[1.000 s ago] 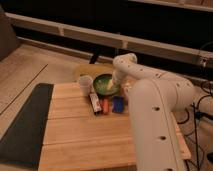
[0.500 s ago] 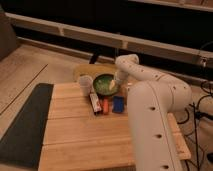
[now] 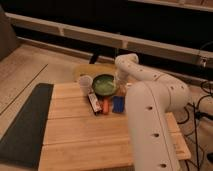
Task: Drag the ceramic bowl in a circle
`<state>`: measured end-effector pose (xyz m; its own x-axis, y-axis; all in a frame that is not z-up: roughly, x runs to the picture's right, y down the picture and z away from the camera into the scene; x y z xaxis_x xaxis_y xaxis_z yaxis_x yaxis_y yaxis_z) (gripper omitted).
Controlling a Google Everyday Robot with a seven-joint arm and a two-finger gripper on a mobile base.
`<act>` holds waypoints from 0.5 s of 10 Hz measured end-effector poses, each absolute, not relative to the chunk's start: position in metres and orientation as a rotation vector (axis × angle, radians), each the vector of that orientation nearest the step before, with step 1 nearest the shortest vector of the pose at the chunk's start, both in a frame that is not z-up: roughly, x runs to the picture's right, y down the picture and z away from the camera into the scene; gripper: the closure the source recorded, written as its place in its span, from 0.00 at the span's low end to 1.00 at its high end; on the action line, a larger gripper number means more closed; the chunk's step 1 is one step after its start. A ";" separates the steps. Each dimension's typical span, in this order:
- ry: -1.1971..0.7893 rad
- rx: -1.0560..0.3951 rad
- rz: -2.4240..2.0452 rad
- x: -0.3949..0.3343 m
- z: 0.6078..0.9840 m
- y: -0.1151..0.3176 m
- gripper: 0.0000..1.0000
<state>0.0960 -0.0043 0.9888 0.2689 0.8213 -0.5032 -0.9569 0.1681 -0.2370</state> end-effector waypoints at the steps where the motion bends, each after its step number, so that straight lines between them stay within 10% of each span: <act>1: 0.288 -0.569 1.276 0.095 0.983 -0.006 1.00; 5: 0.389 -0.558 1.233 0.119 0.952 -0.001 1.00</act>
